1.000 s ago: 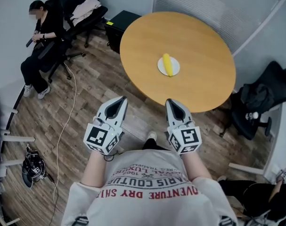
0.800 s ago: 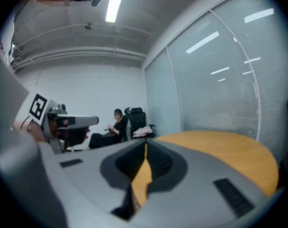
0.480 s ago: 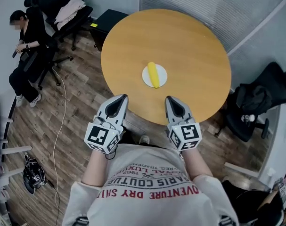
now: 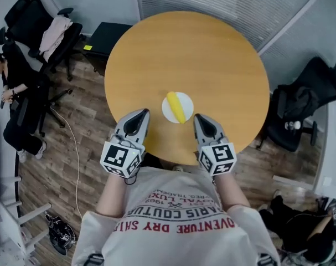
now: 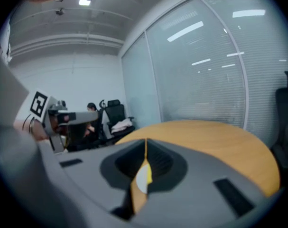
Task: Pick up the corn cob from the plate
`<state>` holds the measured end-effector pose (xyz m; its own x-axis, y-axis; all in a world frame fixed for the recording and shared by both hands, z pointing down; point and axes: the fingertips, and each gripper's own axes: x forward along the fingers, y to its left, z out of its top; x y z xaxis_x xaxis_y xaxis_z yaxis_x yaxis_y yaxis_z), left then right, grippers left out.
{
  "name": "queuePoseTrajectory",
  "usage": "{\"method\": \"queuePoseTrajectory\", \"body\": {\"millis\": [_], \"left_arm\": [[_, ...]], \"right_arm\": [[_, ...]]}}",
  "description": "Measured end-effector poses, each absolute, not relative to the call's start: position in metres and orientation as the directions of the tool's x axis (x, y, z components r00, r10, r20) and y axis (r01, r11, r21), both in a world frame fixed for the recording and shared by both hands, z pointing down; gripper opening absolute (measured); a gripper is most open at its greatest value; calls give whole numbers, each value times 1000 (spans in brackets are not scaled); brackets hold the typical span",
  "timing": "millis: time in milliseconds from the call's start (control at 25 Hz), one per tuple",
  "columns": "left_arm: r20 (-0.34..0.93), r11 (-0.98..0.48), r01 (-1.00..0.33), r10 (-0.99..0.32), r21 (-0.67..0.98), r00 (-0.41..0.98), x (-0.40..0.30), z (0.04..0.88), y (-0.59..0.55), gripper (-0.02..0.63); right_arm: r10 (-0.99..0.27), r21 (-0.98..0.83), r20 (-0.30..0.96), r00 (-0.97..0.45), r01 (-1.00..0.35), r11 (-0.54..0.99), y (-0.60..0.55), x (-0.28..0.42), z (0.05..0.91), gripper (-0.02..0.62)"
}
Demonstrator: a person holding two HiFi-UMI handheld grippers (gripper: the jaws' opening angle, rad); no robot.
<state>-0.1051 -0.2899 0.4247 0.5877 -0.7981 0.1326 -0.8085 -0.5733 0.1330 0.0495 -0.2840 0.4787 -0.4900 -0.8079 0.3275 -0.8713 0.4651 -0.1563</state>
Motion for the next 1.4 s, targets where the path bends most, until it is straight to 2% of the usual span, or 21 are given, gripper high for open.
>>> {"method": "queuePoseTrajectory", "body": {"millis": [200, 520, 560, 640, 800, 1080, 1400], "left_arm": [[173, -664, -731, -710, 157, 683, -111, 442, -348, 32], [219, -736, -636, -598, 231, 771, -112, 482, -403, 32], [220, -744, -624, -585, 238, 781, -110, 487, -407, 32], [222, -758, -605, -563, 245, 796, -109, 499, -415, 32], [238, -778, -577, -528, 251, 815, -120, 519, -422, 32], [262, -783, -557, -497, 276, 828, -127, 548, -434, 32], [274, -798, -532, -464, 283, 842, -128, 559, -439, 32]], "right_arm": [[-816, -207, 412, -406, -913, 351, -323, 41, 505, 29], [-711, -201, 604, -361, -932, 302, -351, 24, 583, 31], [-694, -195, 627, -354, -934, 300, -354, 24, 592, 42], [-658, -184, 670, -343, -936, 300, -359, 22, 609, 168], [-582, -132, 755, -302, -939, 317, -366, 10, 642, 239], [-433, -75, 868, -243, -926, 369, -372, 5, 692, 253], [-327, -72, 924, -198, -930, 360, -371, 1, 713, 255]]}}
